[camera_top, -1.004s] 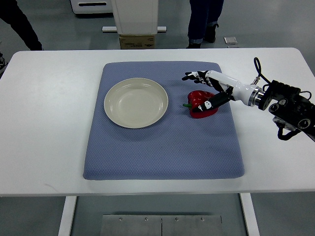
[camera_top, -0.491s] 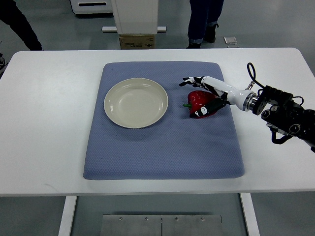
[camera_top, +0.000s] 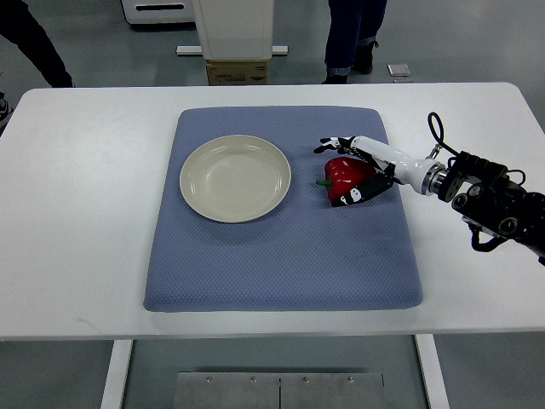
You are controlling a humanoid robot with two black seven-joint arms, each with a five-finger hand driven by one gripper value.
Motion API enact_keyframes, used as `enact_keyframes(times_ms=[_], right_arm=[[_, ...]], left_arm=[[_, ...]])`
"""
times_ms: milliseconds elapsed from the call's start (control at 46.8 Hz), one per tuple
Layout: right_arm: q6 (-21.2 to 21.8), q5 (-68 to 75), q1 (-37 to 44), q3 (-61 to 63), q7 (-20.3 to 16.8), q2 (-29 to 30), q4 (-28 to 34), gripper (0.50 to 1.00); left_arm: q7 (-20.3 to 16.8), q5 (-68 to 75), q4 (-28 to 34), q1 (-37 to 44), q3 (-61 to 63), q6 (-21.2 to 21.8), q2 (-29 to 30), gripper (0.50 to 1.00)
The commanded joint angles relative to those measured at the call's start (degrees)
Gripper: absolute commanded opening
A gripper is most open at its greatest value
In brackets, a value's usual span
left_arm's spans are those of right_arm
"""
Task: Place red pepper on plate with right hand
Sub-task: 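Close the right hand's fingers around the red bell pepper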
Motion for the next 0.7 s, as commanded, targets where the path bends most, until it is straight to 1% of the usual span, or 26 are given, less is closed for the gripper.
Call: enact_keyframes(times_ms=[0,235,470,534,598,683], right_arm=[[0.0,0.0,-0.1,0.0,0.0,0.0,-0.2,0.995],[0.0,0.0,-0.7,0.0,0.0,0.8,-2.4,0.993],[0.0,0.0,-1.0,-0.2,0.0,0.8,-3.4,0.968],[0.0,0.0,-1.0,-0.4,0.0,0.6,-3.5,0.945],[0.0,0.0,-1.1,-0.6,0.0,0.5,-3.5,0.910],[0.1,0.0,-1.1,-1.1,0.0,0.5,-3.5,0.822]], left_arm=[[0.0,0.0,0.0,0.0,0.0,0.0,0.0,1.000],[0.0,0.0,0.0,0.0,0.0,0.0,0.0,1.000],[0.0,0.0,0.0,0.0,0.0,0.0,0.0,1.000],[0.0,0.0,0.0,0.1,0.0,0.0,0.0,1.000],[0.0,0.0,0.0,0.0,-0.1,0.0,0.0,1.000],[0.0,0.0,0.0,0.0,0.0,0.0,0.0,1.000]])
